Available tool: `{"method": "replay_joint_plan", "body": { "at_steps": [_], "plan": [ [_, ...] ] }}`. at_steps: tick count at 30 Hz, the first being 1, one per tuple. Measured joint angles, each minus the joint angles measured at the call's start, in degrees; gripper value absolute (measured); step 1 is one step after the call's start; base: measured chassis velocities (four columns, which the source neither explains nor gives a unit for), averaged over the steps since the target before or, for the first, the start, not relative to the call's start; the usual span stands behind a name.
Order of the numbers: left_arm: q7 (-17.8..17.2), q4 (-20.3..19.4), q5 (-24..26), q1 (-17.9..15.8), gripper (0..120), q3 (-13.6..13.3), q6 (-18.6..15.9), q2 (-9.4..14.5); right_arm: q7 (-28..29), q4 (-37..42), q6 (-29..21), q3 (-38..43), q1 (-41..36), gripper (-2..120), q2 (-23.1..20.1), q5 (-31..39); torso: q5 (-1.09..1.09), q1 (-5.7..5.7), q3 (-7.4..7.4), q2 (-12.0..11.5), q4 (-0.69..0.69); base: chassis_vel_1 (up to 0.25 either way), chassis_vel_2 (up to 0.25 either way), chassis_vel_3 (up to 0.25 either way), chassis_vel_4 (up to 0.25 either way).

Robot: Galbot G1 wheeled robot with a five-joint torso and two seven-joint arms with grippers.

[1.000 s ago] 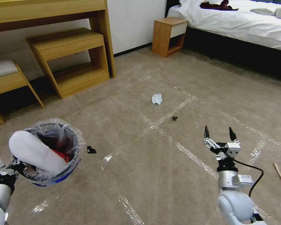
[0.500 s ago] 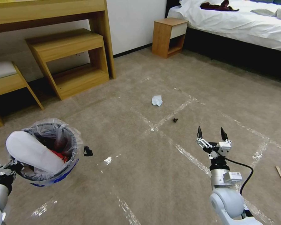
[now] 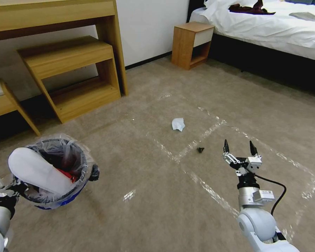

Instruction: Pick up the trash bin and place the garbage on the floor into it.

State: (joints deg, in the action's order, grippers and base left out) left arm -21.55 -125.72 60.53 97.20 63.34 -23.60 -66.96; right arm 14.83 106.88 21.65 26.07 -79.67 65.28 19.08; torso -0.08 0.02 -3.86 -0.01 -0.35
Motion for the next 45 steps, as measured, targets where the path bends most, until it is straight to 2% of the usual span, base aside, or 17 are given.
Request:
{"method": "replay_joint_plan", "body": {
  "at_steps": [22, 33, 37, 39, 41, 43, 45],
  "plan": [
    [0.0, -1.3, -0.7, 0.9, 1, -0.1, 0.3, -1.2, 0.0, -0.1, 1.3, 0.3, -0.2, 97, -0.3, 0.2, 0.0, 0.0, 0.01, 0.0, -0.01, -0.197, 0.198, 0.198, -0.19],
    [0.0, -0.8, -0.8, 0.6, 1, -0.1, 0.3, -1.3, 0.3, -0.6, 1.7, -0.8, 0.7, 100, -0.3, 2.3, 0.0, 0.01, 0.0, 0.0, -0.01, -0.109, 0.11, 0.096, -0.099],
    [0.0, -0.6, -0.9, 0.6, 1, -0.2, 0.3, -1.2, 3.0, -0.4, -0.6, -1.5, 1.5, 100, -1.1, 4.8, 0.0, 0.0, 0.02, 0.0, 0.0, 0.0, 0.0, 0.0, 0.0],
    [0.0, -0.4, -0.9, 0.5, 1, -0.2, 0.3, -1.2, 9.2, 0.5, -6.3, -2.6, 1.9, 99, -2.4, 9.2, -0.01, 0.0, 0.02, 0.0, 0.01, 0.0, 0.0, 0.0, 0.0],
    [-0.1, -0.4, -0.9, 0.5, 1, -0.2, 0.3, -1.2, 10.7, 0.6, -7.7, -2.9, 2.0, 99, -2.7, 10.2, 0.0, 0.0, 0.01, 0.0, 0.0, 0.0, 0.0, 0.0, 0.0],
    [-0.1, -0.3, -0.9, 0.2, 1, -0.3, 0.3, -1.1, 17.9, 0.6, -15.7, -4.2, 2.3, 100, -4.2, 16.3, 0.0, 0.0, 0.01, 0.0, -0.01, 0.0, 0.0, 0.0, 0.0],
    [-0.2, -0.3, -0.9, 0.2, 1, -0.3, 0.3, -1.0, 19.5, 0.4, -17.6, -4.5, 2.4, 100, -4.4, 17.9, 0.0, 0.0, 0.01, 0.0, -0.02, 0.0, 0.0, 0.0, 0.0]
  ]
}}
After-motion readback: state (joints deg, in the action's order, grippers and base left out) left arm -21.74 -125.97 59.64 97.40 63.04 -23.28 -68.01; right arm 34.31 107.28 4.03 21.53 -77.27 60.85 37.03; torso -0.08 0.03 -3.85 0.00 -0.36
